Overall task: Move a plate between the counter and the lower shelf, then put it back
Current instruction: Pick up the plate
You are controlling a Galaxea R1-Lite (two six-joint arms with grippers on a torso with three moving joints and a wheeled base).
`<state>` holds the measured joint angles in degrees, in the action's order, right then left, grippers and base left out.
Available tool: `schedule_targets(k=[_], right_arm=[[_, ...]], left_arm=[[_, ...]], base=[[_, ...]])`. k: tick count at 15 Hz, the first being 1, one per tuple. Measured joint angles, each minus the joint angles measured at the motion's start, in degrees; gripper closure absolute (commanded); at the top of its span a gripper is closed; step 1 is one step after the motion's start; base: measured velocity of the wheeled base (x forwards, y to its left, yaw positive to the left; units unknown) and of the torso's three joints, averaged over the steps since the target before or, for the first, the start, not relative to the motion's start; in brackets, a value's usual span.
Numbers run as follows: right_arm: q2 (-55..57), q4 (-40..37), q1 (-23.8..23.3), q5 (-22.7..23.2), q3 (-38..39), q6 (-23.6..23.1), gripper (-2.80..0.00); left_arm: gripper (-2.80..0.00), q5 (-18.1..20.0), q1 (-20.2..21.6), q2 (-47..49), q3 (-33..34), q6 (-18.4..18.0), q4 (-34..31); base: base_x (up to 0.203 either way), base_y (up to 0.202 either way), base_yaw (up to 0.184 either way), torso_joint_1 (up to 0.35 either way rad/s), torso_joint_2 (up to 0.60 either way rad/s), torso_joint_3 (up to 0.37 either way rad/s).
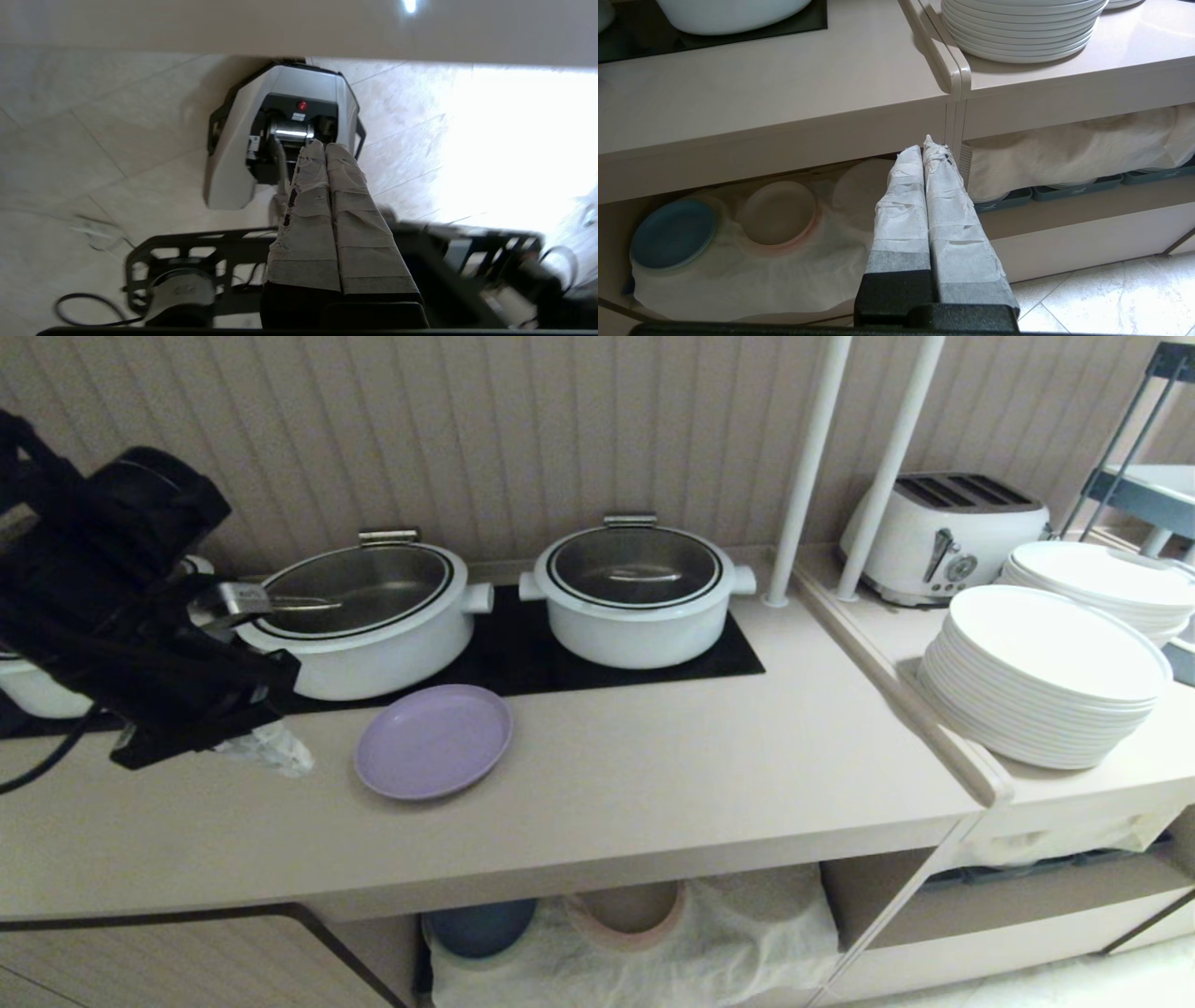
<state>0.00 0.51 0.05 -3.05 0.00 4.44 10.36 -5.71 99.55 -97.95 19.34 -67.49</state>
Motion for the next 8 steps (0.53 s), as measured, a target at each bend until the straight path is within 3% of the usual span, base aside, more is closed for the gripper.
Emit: schedule_targets(k=[5,8], right_arm=[[0.00,0.00,0.02,0.07,0.00,0.02,0.00],[0.00,0.00,0.00,0.05,0.00,0.00,0.00]], left_arm=[[0.00,-1.63,0.09,6.63,-0.36,5.98,7.84],[0.00,-2.46,0.68,10.45,-2.82,8.13,8.48]], base=[[0.000,0.000,0.000,0.000,0.00,0.000],[0.000,0.000,0.000,0.000,0.00,0.000]])
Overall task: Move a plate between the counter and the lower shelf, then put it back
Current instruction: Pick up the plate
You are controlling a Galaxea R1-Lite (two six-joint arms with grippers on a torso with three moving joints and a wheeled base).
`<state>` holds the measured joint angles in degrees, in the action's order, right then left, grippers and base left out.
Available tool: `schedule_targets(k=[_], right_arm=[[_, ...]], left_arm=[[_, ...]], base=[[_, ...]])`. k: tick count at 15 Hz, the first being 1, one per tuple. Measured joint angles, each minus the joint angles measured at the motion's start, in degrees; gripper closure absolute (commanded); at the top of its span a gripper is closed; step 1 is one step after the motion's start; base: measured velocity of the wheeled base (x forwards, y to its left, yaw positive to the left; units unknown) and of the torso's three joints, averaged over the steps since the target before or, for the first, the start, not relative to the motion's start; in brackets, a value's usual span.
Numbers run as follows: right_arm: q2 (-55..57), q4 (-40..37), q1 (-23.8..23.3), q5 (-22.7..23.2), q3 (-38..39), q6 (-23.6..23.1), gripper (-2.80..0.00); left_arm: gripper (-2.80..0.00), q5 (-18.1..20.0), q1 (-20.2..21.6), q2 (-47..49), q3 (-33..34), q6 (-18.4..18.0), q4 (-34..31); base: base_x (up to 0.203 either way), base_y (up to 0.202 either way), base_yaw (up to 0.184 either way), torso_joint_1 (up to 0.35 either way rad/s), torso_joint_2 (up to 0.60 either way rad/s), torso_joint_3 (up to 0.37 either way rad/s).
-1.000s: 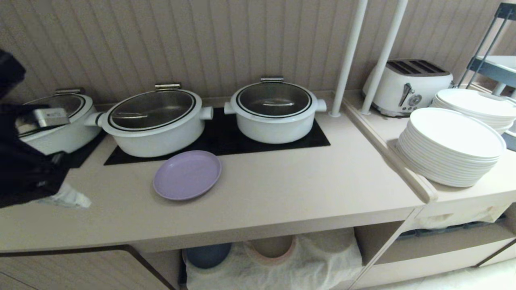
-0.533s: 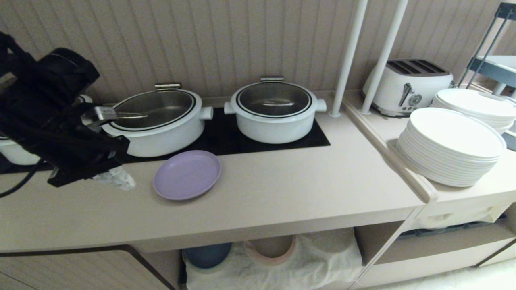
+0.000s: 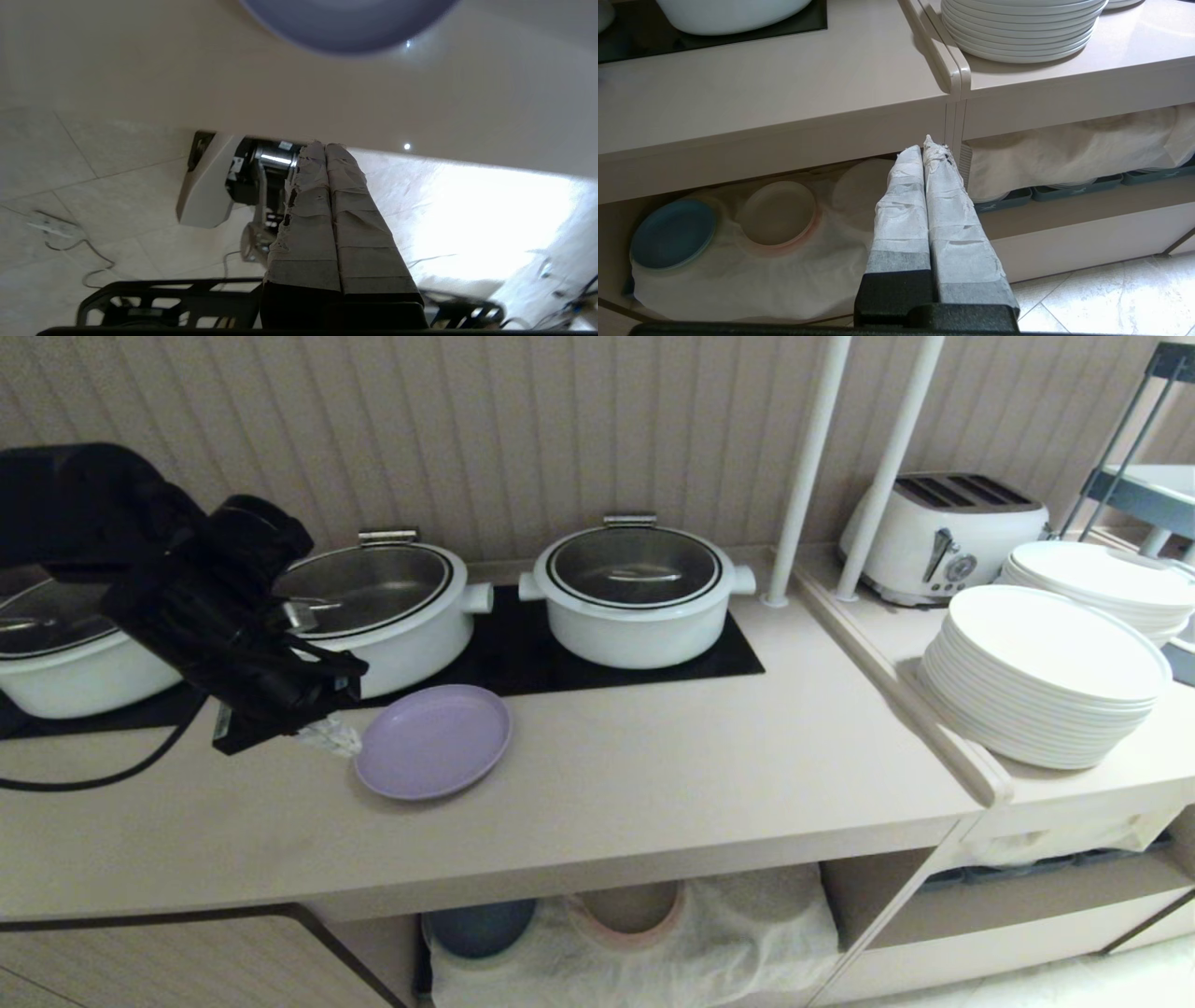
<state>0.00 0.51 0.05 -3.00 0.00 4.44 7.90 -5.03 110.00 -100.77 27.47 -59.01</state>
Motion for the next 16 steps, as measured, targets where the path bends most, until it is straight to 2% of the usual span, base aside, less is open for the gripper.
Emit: schedule_targets(k=[6,14,16], right_arm=[[0.00,0.01,-0.02,-0.05,0.00,0.00,0.00],[0.00,0.00,-0.02,0.00,0.00,0.02,0.00],[0.00,0.00,-0.02,0.01,0.00,0.01,0.00]], left_arm=[[0.00,-0.99,3.73,5.10,-3.86,-0.01,-0.05],[0.00,-1.16,5.49,10.30,-7.42,-0.12,-0.02],[0.00,-2.96,5.82,11.82,-7.64,-0.17,0.05]], base=[[0.000,0.000,0.000,0.000,0.00,0.000],[0.000,0.000,0.000,0.000,0.00,0.000],[0.000,0.000,0.000,0.000,0.00,0.000]])
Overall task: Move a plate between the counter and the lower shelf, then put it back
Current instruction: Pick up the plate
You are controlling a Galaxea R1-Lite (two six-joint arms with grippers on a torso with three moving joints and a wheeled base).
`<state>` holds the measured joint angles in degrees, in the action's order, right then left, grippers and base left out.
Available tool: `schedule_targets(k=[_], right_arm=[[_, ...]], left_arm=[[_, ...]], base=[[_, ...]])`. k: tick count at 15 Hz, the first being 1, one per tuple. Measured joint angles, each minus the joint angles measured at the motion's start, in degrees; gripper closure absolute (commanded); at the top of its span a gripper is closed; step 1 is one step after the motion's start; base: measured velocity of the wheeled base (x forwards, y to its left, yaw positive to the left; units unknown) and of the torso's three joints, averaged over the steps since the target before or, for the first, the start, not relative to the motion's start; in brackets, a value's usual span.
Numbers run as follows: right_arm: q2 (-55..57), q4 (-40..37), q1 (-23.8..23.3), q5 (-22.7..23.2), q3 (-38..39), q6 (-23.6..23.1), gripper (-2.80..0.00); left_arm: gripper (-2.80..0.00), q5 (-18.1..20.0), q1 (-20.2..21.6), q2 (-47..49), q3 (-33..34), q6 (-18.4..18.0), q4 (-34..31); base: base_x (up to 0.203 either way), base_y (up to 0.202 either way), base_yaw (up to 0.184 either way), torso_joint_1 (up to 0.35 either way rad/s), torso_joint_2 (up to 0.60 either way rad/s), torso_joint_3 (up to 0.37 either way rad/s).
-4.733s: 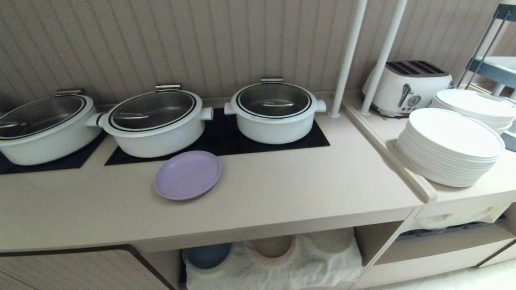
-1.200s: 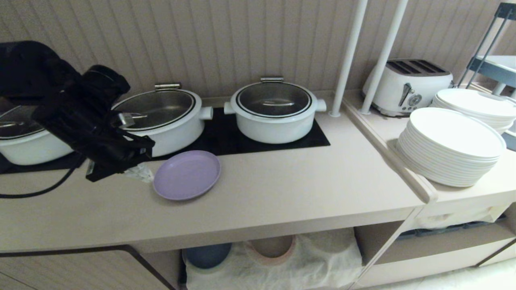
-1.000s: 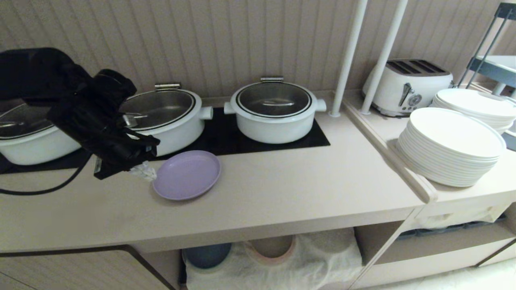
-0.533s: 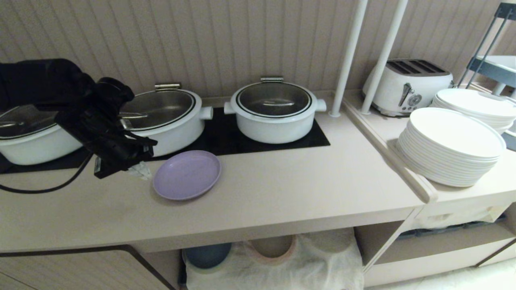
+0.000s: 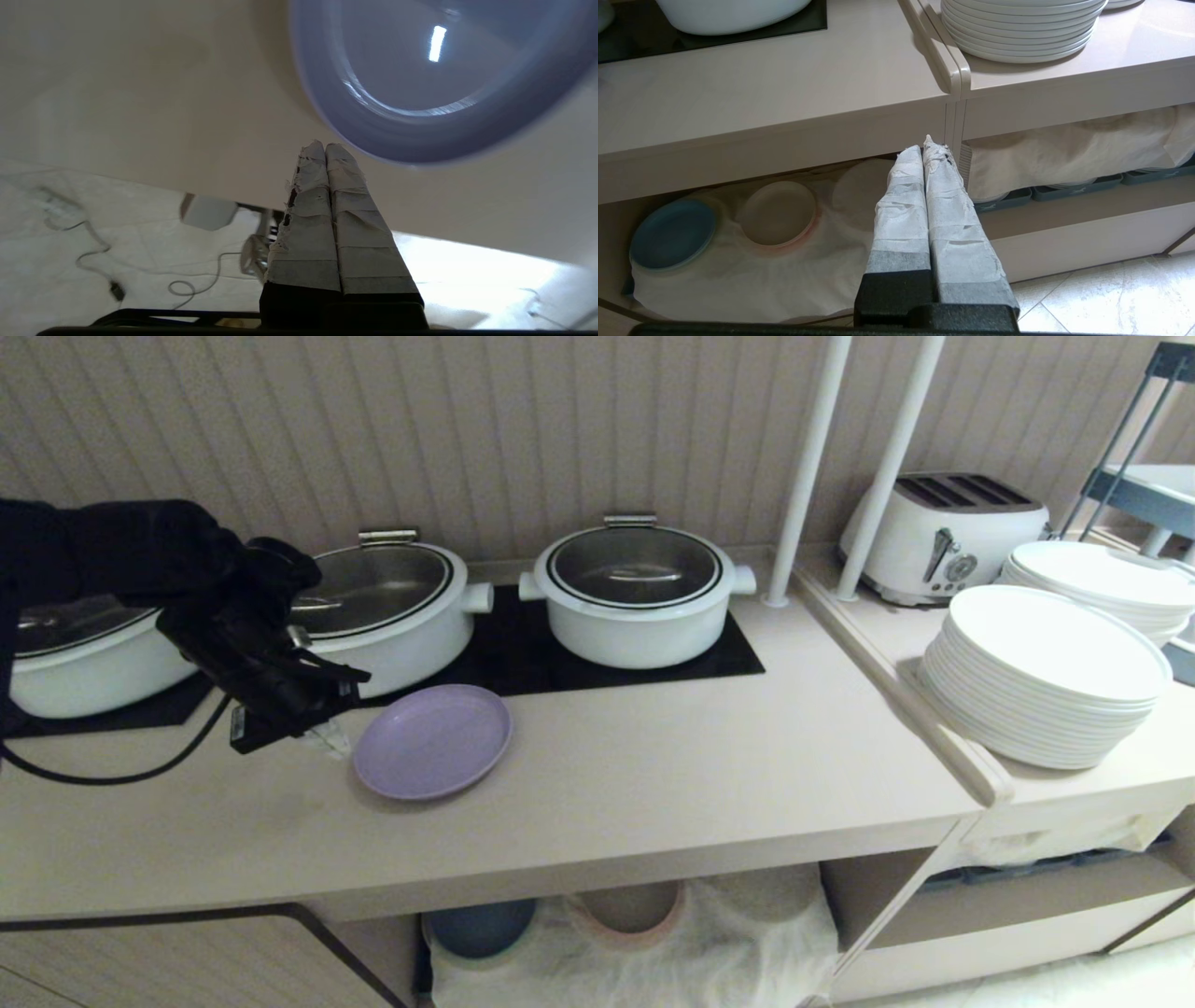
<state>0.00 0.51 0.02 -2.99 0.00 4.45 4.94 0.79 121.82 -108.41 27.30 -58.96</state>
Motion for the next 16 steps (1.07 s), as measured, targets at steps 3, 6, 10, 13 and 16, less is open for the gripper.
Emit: schedule_targets(k=[3,6,10,13,16], right_arm=[[0.00,0.00,0.00,-0.04,0.00,0.04,0.00],[0.00,0.00,0.00,-0.02,0.00,0.03,0.00],[0.00,0.00,0.02,-0.03,0.00,0.01,0.00],[0.00,0.00,0.05,-0.04,0.00,0.01,0.00],[0.00,0.00,0.02,0.01,0.00,0.03,0.00]], left_arm=[[0.00,-1.14,0.05,2.41,-1.71,-0.04,0.23],[0.00,-1.18,-0.06,4.69,-4.17,-0.06,0.31],[-2.80,-1.18,-0.20,6.55,-4.71,-0.12,1.69],[-2.80,-1.11,-0.16,7.27,-4.79,-1.48,4.27],[-2.80,-0.93,0.02,7.84,-4.79,-1.44,8.63]], base=[[0.000,0.000,0.000,0.000,0.00,0.000],[0.000,0.000,0.000,0.000,0.00,0.000],[0.000,0.000,0.000,0.000,0.00,0.000],[0.000,0.000,0.000,0.000,0.00,0.000],[0.000,0.000,0.000,0.000,0.00,0.000]])
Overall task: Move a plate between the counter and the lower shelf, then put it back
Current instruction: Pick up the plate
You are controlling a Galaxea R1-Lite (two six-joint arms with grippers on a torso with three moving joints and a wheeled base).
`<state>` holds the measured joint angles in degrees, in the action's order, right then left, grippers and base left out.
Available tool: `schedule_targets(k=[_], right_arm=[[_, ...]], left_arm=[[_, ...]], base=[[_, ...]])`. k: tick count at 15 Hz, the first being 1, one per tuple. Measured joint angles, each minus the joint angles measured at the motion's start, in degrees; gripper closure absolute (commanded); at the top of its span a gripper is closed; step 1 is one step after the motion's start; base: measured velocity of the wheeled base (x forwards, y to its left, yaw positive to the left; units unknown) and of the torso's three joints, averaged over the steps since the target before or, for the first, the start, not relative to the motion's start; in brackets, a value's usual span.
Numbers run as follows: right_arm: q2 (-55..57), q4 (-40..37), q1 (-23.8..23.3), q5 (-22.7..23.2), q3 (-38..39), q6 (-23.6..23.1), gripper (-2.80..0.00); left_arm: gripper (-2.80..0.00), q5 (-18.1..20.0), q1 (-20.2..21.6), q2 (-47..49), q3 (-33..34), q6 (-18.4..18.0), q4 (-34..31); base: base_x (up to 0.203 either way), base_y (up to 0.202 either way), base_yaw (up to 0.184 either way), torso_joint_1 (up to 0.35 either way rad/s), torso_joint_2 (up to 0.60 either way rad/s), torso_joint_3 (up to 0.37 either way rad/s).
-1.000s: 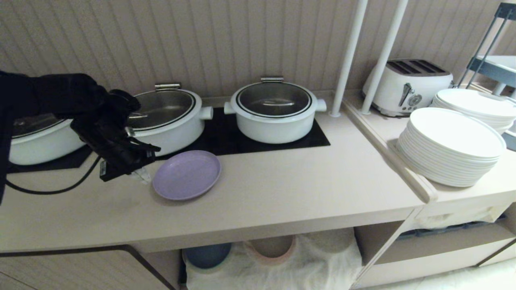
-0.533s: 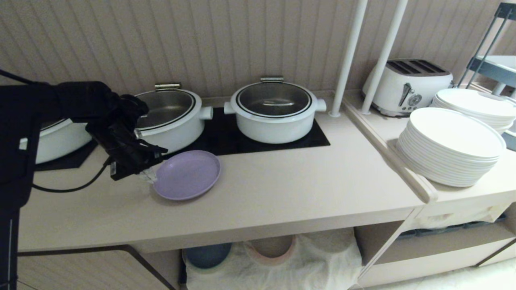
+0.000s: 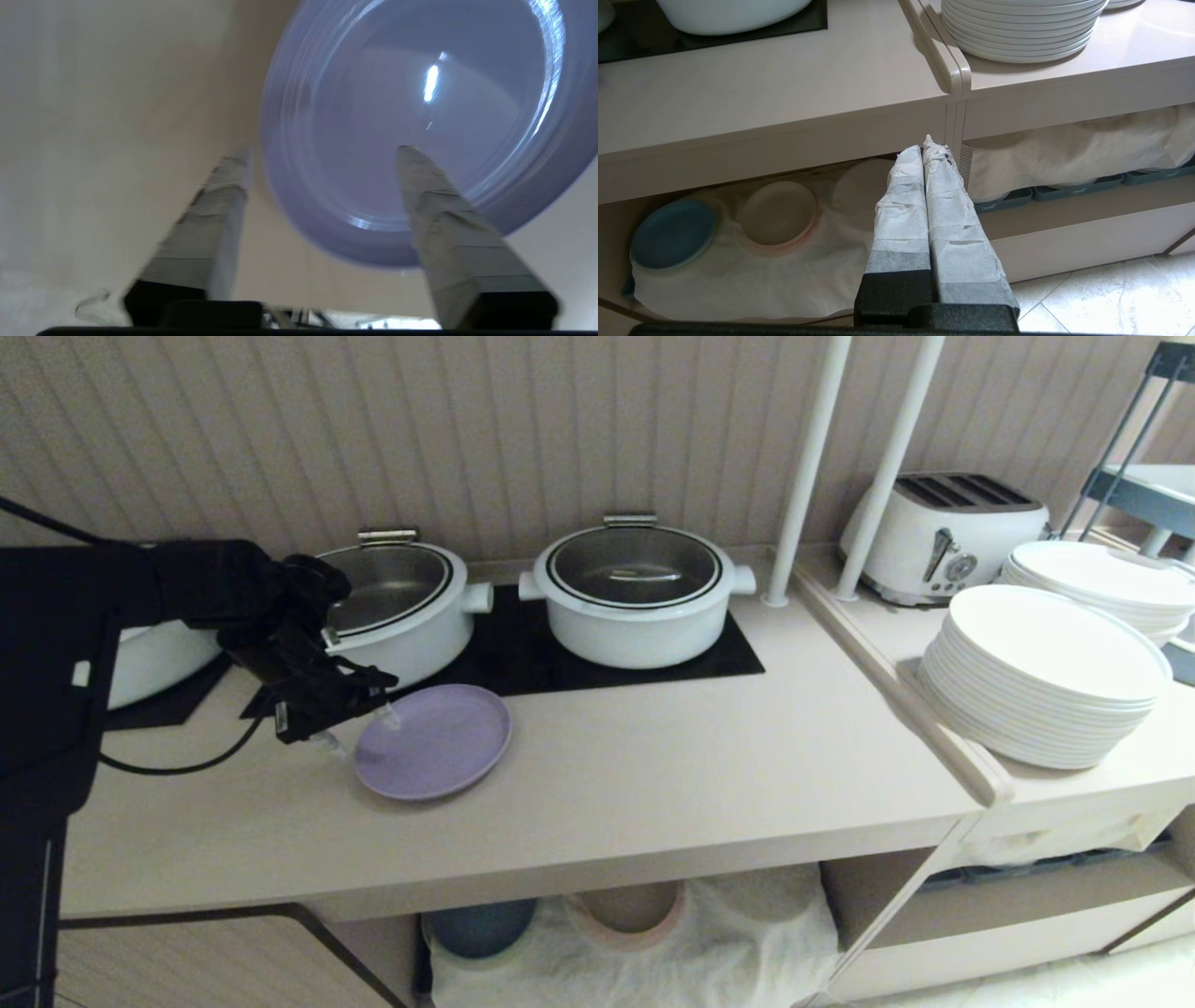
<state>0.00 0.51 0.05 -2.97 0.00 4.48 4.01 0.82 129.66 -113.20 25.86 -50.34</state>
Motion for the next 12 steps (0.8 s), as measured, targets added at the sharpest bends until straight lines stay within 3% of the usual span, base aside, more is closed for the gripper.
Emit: schedule_targets(k=[12], right_arm=[[0.00,0.00,0.00,-0.05,0.00,-0.03,0.00]], left_arm=[[-2.80,0.32,2.57,2.17,0.00,-4.44,0.62]], base=[[0.000,0.000,0.000,0.000,0.00,0.000]])
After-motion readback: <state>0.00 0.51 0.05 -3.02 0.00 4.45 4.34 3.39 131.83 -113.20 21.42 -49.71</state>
